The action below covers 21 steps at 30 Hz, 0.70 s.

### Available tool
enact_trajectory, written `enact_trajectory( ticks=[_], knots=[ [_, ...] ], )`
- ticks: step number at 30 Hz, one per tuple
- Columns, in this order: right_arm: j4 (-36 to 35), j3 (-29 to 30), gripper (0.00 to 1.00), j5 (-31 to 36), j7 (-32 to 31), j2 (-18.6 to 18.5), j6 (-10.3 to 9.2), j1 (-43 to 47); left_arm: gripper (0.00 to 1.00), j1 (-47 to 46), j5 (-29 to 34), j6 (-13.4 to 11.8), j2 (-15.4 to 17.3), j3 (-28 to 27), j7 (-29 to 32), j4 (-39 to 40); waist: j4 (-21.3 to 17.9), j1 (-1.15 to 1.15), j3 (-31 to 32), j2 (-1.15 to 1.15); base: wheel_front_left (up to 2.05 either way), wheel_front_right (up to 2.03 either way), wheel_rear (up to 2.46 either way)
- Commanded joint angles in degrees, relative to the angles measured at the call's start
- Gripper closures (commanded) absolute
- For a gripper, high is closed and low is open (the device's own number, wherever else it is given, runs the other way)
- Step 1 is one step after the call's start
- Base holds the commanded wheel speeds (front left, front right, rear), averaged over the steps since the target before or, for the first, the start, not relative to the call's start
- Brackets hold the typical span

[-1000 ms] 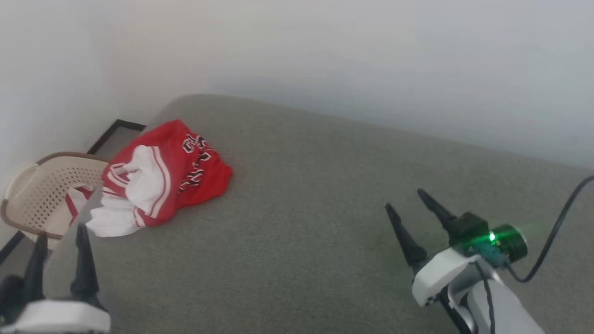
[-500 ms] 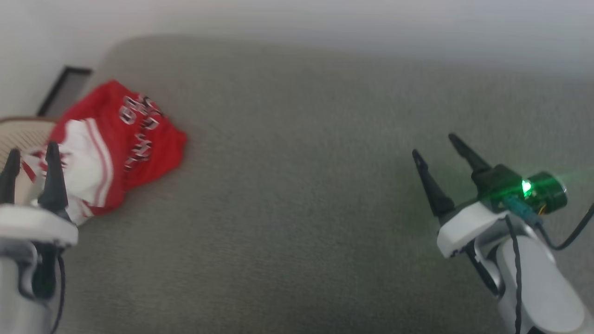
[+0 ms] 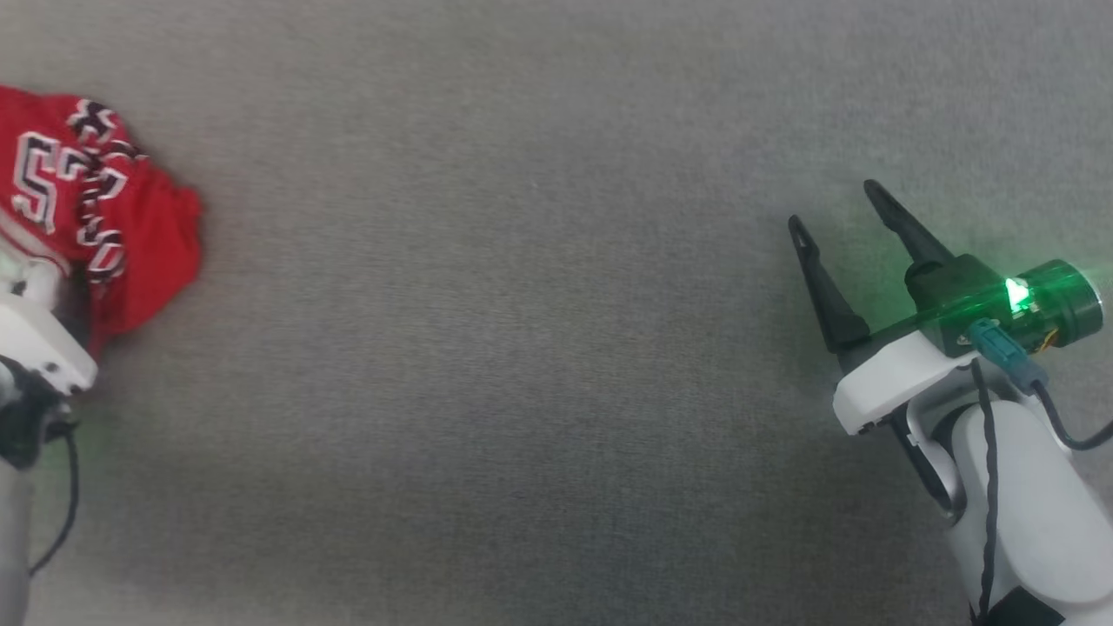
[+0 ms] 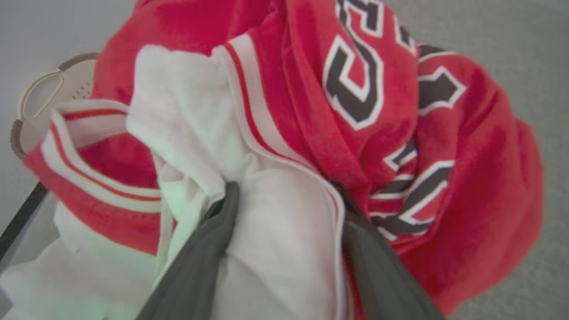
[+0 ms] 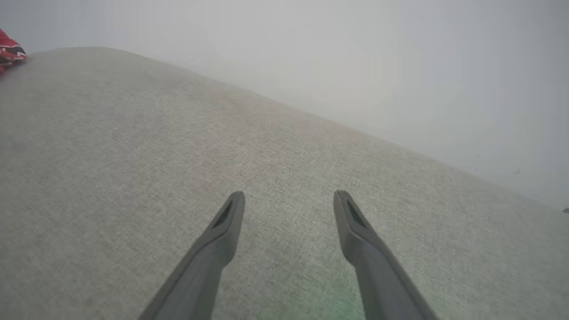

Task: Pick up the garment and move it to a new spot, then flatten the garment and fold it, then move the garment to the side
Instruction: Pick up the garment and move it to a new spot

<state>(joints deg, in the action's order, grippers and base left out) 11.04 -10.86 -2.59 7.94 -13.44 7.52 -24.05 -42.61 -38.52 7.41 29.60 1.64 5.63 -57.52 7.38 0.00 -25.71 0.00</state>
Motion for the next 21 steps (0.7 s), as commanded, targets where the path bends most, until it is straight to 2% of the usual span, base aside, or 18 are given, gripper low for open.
enact_trajectory(
  ticks=[1, 6, 8, 9, 14, 21],
  knots=[
    [-0.5, 0.0, 0.0, 0.3, -0.1, 0.1, -0.06, -0.6, 0.0, -0.6, -0.3, 0.1, -0.3, 0.0, 1.2, -1.4, -0.9, 0.0, -1.0, 0.0, 0.0, 0.0, 0.0],
    [-1.3, 0.2, 0.0, 0.6, -0.7, 0.1, -0.06, -0.5, 0.0, -3.9, -0.6, 0.0, -1.4, 1.8, 8.4, -9.6, -1.3, 0.0, -1.4, 0.0, 0.0, 0.0, 0.0],
    [-1.4, 0.3, 0.0, 0.6, -0.9, 0.2, -0.06, -0.6, 0.31, -4.5, -0.4, 0.0, -1.9, 2.6, 9.2, -11.1, -1.4, 0.0, -1.2, 0.0, 0.0, 0.0, 0.0],
    [-1.3, 0.4, 0.0, 0.7, -0.8, 0.2, -0.07, -0.7, 1.0, -4.8, -0.5, 0.0, -2.0, 2.8, 9.1, -11.5, -1.4, 0.0, -1.0, 0.0, 0.0, 0.0, 0.0],
    [-0.5, 1.0, 0.0, 0.6, -0.1, 0.6, -0.07, 0.3, 1.0, -5.6, -1.0, 0.0, 0.5, 3.6, 4.4, -9.6, -1.3, 0.0, 1.2, 0.0, 0.0, 0.0, 0.0],
    [1.6, 2.5, 0.0, 0.0, 1.9, 1.8, -0.06, 2.5, 1.0, -4.3, -2.5, 0.1, 5.0, 6.4, -3.0, -1.7, -0.7, 0.0, 6.9, 0.0, 0.0, 0.0, 0.0]
  ],
)
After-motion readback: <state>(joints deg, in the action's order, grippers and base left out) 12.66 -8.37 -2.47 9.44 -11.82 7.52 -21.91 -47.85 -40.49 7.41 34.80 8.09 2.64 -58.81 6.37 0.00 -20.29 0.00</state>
